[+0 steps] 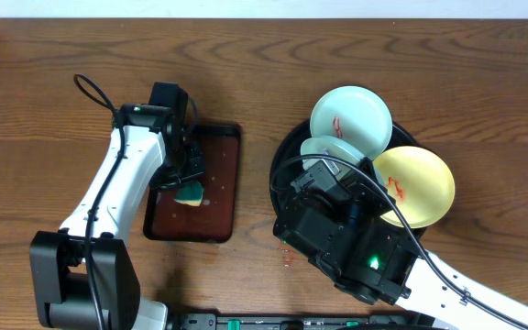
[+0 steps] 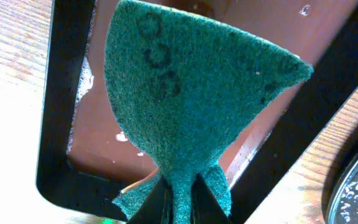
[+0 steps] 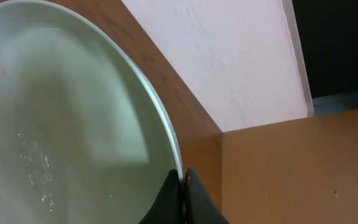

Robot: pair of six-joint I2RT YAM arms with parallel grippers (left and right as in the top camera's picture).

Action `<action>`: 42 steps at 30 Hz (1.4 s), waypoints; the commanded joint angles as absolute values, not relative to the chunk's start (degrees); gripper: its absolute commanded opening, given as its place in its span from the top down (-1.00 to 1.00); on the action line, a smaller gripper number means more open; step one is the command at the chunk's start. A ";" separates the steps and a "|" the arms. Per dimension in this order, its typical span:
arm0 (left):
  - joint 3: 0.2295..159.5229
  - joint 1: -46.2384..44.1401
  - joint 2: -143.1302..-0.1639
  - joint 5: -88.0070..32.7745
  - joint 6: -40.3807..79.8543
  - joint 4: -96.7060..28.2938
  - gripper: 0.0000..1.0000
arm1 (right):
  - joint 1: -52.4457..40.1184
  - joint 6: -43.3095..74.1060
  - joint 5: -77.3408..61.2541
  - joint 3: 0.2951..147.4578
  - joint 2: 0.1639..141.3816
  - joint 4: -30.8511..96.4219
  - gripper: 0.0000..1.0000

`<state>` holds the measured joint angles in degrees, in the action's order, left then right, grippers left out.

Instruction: Clean dirty plates on tray and stack at the side

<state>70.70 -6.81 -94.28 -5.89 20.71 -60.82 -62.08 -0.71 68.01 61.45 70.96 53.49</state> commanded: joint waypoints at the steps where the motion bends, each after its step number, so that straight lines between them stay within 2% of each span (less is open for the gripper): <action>1: 70.61 -6.66 -94.19 -6.02 19.92 -60.95 0.85 | -62.41 -0.91 70.65 62.89 70.39 53.39 0.98; 42: 70.61 -6.66 -94.19 -6.02 19.90 -61.36 0.85 | -62.41 1.48 68.20 62.89 70.39 53.30 0.98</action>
<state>70.70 -6.81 -94.28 -5.89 20.71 -61.08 -62.08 -0.49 67.88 61.45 70.96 53.45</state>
